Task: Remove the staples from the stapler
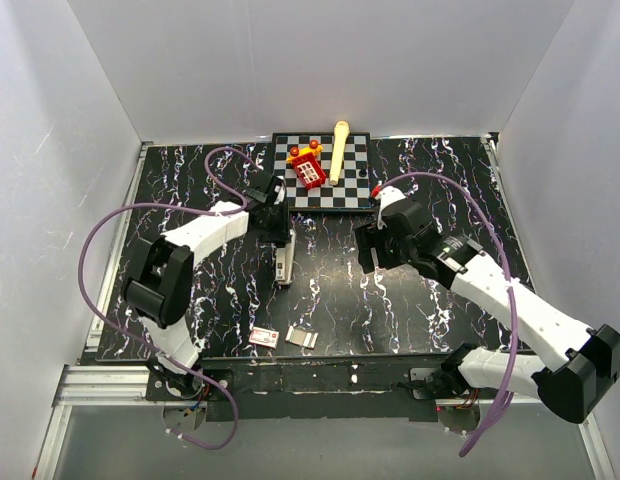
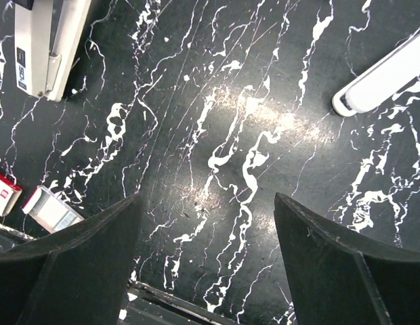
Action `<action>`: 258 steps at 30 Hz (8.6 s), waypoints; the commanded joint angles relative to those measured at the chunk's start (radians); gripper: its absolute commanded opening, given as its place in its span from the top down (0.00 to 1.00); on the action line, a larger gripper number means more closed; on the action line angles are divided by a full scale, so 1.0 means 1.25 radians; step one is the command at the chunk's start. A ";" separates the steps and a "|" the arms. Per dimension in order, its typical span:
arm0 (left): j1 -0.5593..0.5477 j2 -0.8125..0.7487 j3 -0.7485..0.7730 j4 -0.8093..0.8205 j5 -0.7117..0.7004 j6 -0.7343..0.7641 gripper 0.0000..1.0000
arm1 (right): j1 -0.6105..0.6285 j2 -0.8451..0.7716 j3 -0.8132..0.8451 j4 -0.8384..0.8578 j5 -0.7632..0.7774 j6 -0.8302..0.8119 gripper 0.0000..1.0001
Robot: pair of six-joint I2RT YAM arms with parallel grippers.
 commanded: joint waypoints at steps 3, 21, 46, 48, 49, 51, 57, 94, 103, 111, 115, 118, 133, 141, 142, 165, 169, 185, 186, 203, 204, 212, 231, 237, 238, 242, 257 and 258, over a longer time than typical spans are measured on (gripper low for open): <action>-0.006 -0.144 0.010 0.068 0.270 0.145 1.00 | 0.003 -0.047 0.097 -0.063 -0.013 -0.070 0.18; -0.096 -0.359 -0.048 0.027 0.702 0.374 1.00 | 0.009 -0.076 0.231 -0.150 -0.446 -0.277 0.27; -0.149 -0.514 -0.134 0.117 0.896 0.406 1.00 | 0.068 -0.034 0.305 -0.083 -0.623 -0.330 0.34; -0.150 -0.514 -0.135 0.117 0.900 0.407 1.00 | 0.070 -0.029 0.309 -0.078 -0.629 -0.326 0.35; -0.152 -0.517 -0.135 0.117 0.900 0.409 1.00 | 0.072 -0.024 0.309 -0.076 -0.634 -0.326 0.36; -0.152 -0.519 -0.138 0.117 0.895 0.412 1.00 | 0.077 -0.021 0.312 -0.073 -0.639 -0.325 0.38; -0.150 -0.527 -0.137 0.119 0.894 0.409 1.00 | 0.094 -0.006 0.303 -0.068 -0.640 -0.320 0.43; -0.150 -0.609 -0.175 0.238 0.848 0.326 1.00 | 0.127 -0.142 0.043 0.032 -0.685 -0.242 0.99; -0.152 -0.606 -0.170 0.267 0.826 0.306 1.00 | 0.127 -0.188 -0.015 0.082 -0.664 -0.190 0.99; -0.152 -0.597 -0.177 0.254 0.752 0.313 1.00 | 0.127 -0.153 0.066 0.067 -0.613 -0.208 0.83; -0.152 -0.592 -0.176 0.241 0.729 0.321 1.00 | 0.127 -0.153 0.093 0.041 -0.557 -0.228 0.67; -0.152 -0.585 -0.175 0.229 0.717 0.328 1.00 | 0.127 -0.158 0.119 0.014 -0.522 -0.252 0.60; -0.152 -0.564 -0.173 0.208 0.603 0.331 1.00 | 0.127 -0.155 0.224 0.050 -0.369 -0.211 0.71; -0.152 -0.570 -0.176 0.210 0.490 0.310 1.00 | 0.127 -0.096 0.195 0.153 -0.192 -0.076 0.99; -0.150 -0.571 -0.176 0.210 0.483 0.309 1.00 | 0.127 -0.087 0.187 0.165 -0.172 -0.060 0.99; -0.150 -0.569 -0.191 0.247 0.418 0.264 1.00 | 0.127 0.022 0.119 0.280 -0.104 0.086 0.99; -0.152 -0.565 -0.189 0.251 0.396 0.255 1.00 | 0.127 0.030 0.110 0.290 -0.117 0.101 0.99; -0.152 -0.558 -0.178 0.289 0.332 0.207 1.00 | 0.128 0.031 0.004 0.333 -0.067 0.128 0.99; -0.150 -0.559 -0.177 0.295 0.328 0.204 1.00 | 0.128 0.028 -0.002 0.337 -0.061 0.128 0.99; -0.152 -0.514 -0.176 0.443 0.274 0.107 1.00 | 0.127 0.015 -0.118 0.451 -0.005 0.109 0.99; -0.152 -0.510 -0.176 0.469 0.269 0.103 1.00 | 0.127 0.014 -0.129 0.458 0.003 0.112 0.99; -0.152 -0.492 -0.189 0.546 0.213 0.070 1.00 | 0.124 -0.010 -0.201 0.488 0.042 0.114 0.99; -0.153 -0.369 -0.172 0.670 0.155 0.007 1.00 | 0.119 0.010 -0.269 0.637 -0.029 0.122 0.99; -0.152 -0.330 -0.137 0.672 0.140 0.009 1.00 | 0.117 0.038 -0.298 0.707 -0.047 0.131 0.99; -0.152 -0.322 -0.130 0.669 0.140 0.009 1.00 | 0.117 0.042 -0.302 0.717 -0.053 0.131 0.99; -0.150 -0.300 -0.107 0.664 0.139 0.010 1.00 | 0.117 0.066 -0.314 0.774 -0.085 0.135 0.99; -0.152 -0.229 0.005 0.559 0.167 0.060 1.00 | 0.108 0.117 -0.339 0.905 -0.129 0.149 0.99; -0.152 -0.227 0.008 0.550 0.167 0.063 1.00 | 0.108 0.115 -0.336 0.906 -0.132 0.149 0.99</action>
